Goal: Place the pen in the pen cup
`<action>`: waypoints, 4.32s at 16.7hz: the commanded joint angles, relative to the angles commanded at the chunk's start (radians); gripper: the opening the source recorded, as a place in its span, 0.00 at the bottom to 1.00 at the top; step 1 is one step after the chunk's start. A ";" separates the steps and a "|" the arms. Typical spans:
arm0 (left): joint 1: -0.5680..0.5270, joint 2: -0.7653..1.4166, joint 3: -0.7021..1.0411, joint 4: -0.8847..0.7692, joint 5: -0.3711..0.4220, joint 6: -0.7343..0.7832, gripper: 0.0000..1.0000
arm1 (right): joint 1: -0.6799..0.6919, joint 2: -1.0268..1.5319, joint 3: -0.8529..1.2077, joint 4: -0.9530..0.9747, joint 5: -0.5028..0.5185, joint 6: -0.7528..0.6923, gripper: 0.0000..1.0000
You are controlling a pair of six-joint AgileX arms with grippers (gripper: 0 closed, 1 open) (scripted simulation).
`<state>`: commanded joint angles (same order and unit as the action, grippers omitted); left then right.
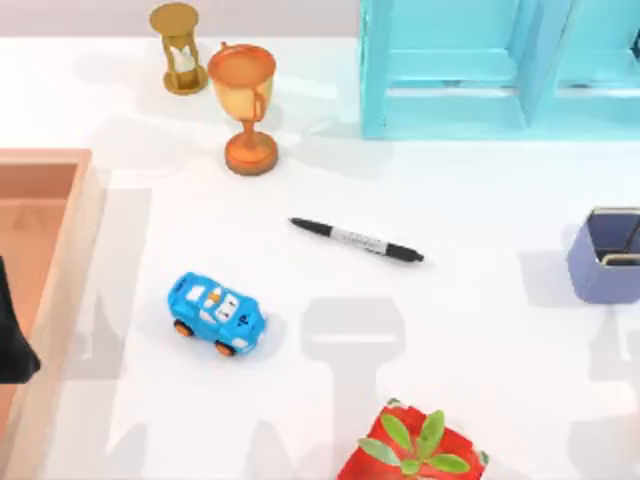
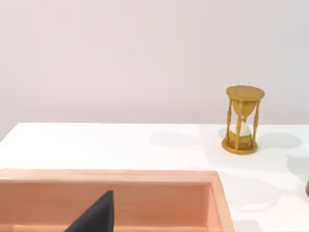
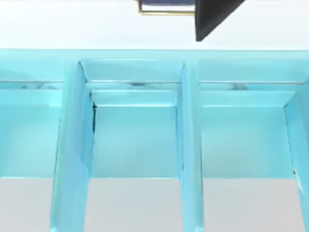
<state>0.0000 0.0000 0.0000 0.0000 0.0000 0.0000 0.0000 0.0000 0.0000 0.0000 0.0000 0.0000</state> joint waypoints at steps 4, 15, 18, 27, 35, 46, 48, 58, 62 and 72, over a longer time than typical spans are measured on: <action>0.000 0.000 0.000 0.000 0.000 0.000 1.00 | 0.007 0.023 0.026 -0.013 -0.005 -0.005 1.00; 0.000 0.000 0.000 0.000 0.000 0.000 1.00 | 0.145 0.733 0.772 -0.451 -0.092 -0.166 1.00; 0.000 0.000 0.000 0.000 0.000 0.000 1.00 | 0.195 1.041 1.085 -0.643 -0.121 -0.239 1.00; 0.000 0.000 0.000 0.000 0.000 0.000 1.00 | 0.339 2.006 2.058 -1.241 -0.207 -0.477 1.00; 0.000 0.000 0.000 0.000 0.000 0.000 1.00 | 0.424 2.636 2.720 -1.621 -0.267 -0.644 1.00; 0.000 0.000 0.000 0.000 0.000 0.000 1.00 | 0.435 2.801 2.903 -1.714 -0.283 -0.691 1.00; 0.000 0.000 0.000 0.000 0.000 0.000 1.00 | 0.438 2.798 2.889 -1.703 -0.283 -0.691 1.00; 0.000 0.000 0.000 0.000 0.000 0.000 1.00 | 0.482 2.711 2.462 -1.352 -0.287 -0.651 1.00; 0.000 0.000 0.000 0.000 0.000 0.000 1.00 | 0.496 2.682 2.314 -1.229 -0.287 -0.636 1.00; 0.000 0.000 0.000 0.000 0.000 0.000 1.00 | 0.499 2.676 2.283 -1.203 -0.288 -0.633 0.70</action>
<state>0.0000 0.0000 0.0000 0.0000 0.0000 0.0000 0.4992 2.6761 2.2832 -1.2033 -0.2875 -0.6328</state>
